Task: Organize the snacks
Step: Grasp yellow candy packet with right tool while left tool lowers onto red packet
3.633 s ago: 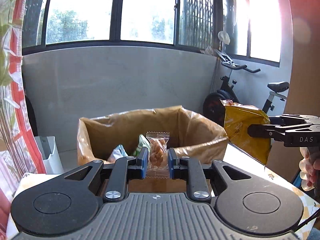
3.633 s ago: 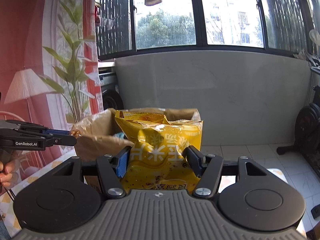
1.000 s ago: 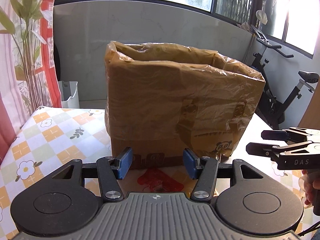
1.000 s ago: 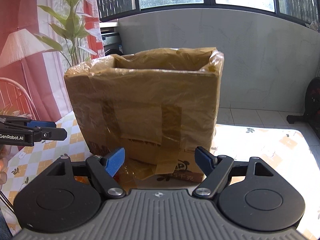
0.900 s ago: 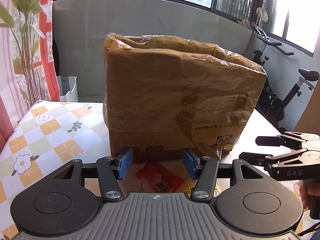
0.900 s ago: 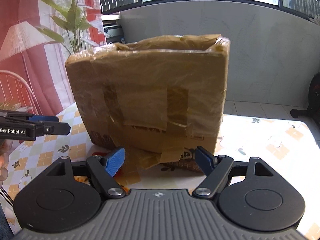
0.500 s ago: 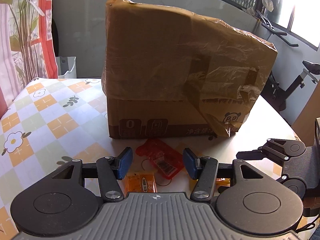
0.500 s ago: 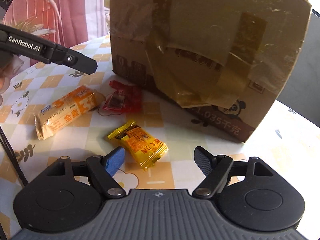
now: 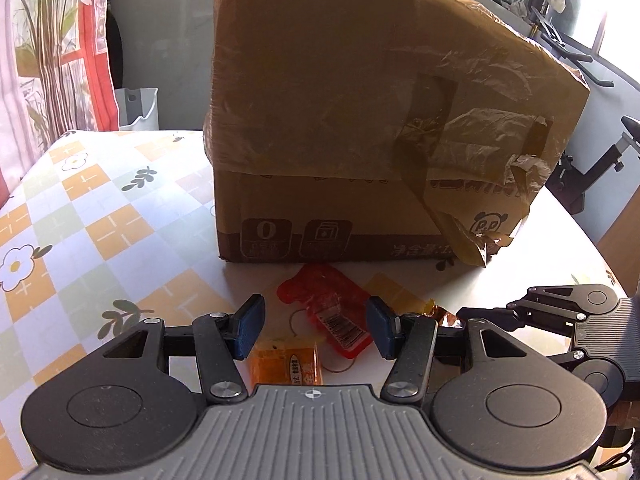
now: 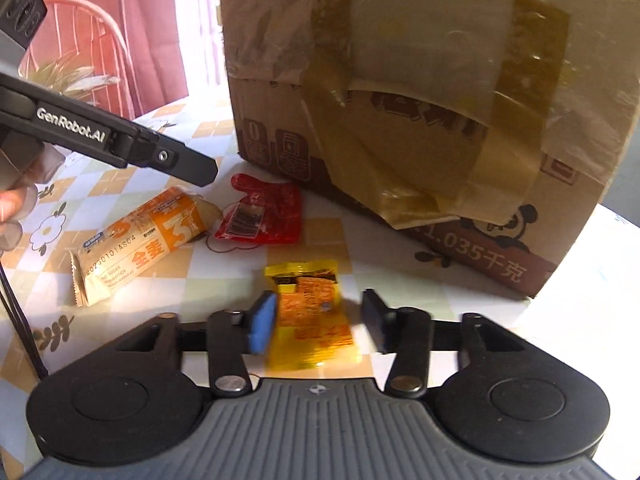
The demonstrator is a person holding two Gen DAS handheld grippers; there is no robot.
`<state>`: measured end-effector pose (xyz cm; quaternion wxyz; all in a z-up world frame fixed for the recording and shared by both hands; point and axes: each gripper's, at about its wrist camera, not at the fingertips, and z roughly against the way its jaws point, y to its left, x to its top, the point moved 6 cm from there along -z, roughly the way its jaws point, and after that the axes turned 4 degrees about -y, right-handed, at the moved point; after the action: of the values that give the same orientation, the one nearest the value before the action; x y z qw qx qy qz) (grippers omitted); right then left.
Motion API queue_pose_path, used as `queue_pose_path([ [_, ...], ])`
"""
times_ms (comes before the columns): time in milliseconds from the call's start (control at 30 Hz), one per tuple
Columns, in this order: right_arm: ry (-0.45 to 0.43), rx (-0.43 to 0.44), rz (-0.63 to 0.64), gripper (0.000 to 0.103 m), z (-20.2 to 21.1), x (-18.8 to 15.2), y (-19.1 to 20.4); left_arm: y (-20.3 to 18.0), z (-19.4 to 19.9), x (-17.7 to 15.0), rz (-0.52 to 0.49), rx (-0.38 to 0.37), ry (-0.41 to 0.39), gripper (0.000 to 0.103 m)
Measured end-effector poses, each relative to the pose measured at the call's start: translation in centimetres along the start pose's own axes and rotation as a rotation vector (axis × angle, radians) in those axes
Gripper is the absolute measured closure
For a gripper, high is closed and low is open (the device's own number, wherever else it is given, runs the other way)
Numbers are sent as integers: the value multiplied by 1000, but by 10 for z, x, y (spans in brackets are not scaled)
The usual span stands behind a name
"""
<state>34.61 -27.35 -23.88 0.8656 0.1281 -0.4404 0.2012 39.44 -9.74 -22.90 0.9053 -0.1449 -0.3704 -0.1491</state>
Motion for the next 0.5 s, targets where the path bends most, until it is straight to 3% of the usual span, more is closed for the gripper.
queue_pose_path([
  [100,-27,-45,-26,67,6,-6,-8,-5,-12,2,31,5,22,35],
  [367,-96,-186,-146,67,21,-20,-30,-10,-45,1,153,72,80,35],
  [500,-103,-197,-162,67,20,-20,-34,-11,-54,1,160,134,75,35],
])
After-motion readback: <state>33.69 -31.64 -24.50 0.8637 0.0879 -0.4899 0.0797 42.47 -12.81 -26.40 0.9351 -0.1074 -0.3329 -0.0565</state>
